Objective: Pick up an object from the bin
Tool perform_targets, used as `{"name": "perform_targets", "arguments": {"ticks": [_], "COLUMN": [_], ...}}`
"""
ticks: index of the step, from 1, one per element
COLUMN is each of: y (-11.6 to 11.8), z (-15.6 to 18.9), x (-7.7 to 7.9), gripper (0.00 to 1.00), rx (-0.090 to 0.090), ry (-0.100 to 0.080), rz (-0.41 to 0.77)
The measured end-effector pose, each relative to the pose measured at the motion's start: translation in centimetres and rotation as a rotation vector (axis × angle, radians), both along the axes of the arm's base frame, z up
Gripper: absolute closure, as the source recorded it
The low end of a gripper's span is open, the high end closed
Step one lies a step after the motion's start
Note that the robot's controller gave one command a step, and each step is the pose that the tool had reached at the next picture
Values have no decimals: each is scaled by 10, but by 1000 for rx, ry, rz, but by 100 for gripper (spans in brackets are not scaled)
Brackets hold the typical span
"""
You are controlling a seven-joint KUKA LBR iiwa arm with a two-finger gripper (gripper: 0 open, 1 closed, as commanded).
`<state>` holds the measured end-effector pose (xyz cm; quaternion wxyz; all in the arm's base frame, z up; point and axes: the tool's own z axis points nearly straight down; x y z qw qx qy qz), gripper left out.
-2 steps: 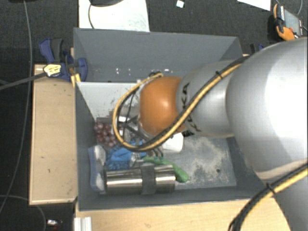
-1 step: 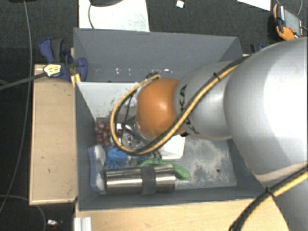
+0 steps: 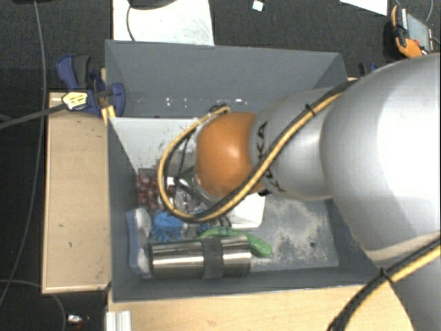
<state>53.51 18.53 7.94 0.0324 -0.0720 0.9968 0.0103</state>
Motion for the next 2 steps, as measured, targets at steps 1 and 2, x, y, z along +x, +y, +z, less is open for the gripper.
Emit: {"name": "perform_targets", "arguments": {"ticks": [1, 2], "y": [0, 0], "z": [16, 24], "x": [-1, 1], "gripper": [100, 100], "rx": [-1, 3], "ry": [4, -4], "rz": [-3, -7]}}
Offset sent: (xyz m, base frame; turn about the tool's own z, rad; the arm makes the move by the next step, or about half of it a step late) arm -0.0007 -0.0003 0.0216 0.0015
